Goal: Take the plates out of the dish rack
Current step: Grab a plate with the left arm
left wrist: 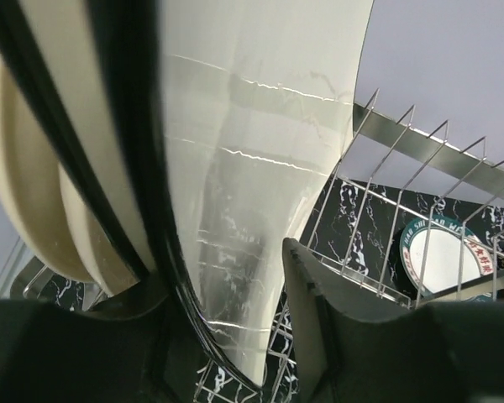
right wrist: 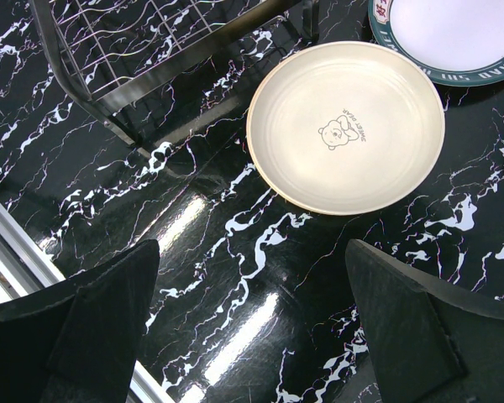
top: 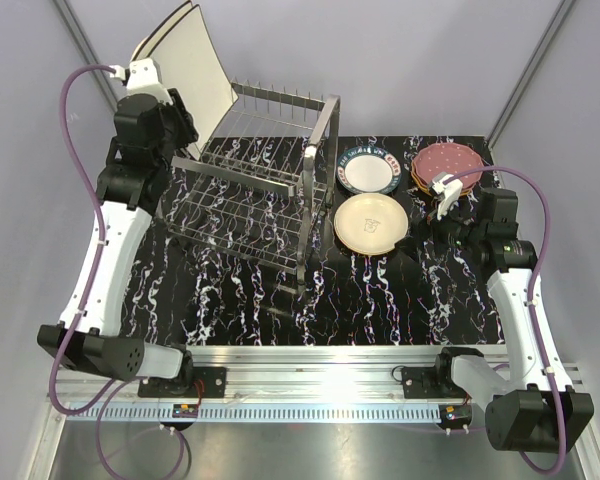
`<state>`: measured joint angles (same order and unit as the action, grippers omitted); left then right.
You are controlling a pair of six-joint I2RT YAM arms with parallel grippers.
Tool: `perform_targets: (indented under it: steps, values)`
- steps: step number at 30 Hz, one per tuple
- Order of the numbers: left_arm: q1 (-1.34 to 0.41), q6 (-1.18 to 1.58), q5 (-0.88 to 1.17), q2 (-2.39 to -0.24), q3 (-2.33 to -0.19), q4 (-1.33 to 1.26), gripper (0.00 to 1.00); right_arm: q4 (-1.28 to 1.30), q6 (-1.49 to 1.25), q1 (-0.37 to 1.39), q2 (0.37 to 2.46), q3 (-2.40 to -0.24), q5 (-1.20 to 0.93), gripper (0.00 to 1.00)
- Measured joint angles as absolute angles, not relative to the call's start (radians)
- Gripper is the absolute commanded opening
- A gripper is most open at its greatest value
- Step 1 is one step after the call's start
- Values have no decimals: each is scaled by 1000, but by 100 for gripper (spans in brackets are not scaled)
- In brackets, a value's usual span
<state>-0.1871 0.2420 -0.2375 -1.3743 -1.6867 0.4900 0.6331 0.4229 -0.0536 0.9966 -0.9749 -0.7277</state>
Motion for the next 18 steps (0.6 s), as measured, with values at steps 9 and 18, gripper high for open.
perform_targets:
  steps: [9,18]
  values:
    - [-177,180,-224,-1332,-1565,338,25,633,423,-54,997,-975,-728,100]
    - [-173,152,-163,-1319,-1544,291,6,633,423,-54,995,-975,-728,100]
